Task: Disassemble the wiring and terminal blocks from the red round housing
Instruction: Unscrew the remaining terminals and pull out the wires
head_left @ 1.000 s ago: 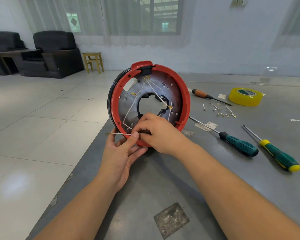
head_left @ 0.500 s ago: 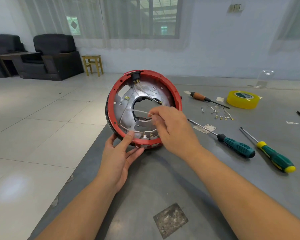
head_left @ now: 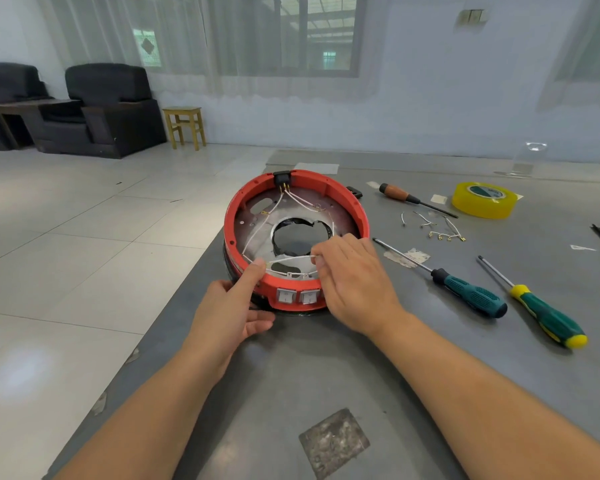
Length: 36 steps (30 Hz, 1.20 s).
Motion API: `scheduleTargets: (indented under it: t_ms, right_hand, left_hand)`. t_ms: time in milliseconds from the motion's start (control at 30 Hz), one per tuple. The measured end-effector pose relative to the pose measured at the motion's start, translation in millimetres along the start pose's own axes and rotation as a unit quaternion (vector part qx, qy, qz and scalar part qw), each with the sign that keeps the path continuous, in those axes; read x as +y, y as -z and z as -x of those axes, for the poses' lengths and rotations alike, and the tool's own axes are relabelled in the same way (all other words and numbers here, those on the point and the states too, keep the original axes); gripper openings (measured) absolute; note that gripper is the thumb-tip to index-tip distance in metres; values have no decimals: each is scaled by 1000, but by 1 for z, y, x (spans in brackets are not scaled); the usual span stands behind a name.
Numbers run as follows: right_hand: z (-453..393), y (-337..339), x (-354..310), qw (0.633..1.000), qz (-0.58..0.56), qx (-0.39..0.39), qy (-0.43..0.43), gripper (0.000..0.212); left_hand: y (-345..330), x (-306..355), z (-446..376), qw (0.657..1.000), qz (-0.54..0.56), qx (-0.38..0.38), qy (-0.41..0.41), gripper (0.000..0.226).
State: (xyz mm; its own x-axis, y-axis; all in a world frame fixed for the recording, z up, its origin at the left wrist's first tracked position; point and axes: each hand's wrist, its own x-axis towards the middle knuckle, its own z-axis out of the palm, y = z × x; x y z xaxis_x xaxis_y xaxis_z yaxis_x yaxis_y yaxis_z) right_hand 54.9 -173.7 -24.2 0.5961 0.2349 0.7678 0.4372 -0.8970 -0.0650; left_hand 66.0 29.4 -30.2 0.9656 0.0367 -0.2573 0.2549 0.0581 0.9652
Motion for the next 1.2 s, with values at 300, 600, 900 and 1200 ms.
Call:
scheduleTargets:
  t_ms: [300,600,900,1200]
  right_hand:
    - [5,3,-15,998,-36,-17,-40,12]
    - [5,3,-22,997,-38,-2,-68,15]
    - [6,5,-21,995,-71,-15,-75,14]
    - [-1,13,-31,995,-63,56,-51,16]
  left_hand:
    - [12,-1,4,939,-324,45,-107,78]
    - [16,-5,-1,871,-457,78,-163,90]
    - [14,-4,2,868,-449,118,-178,85]
    - [-4,0,23,851,-268,60,-448,45]
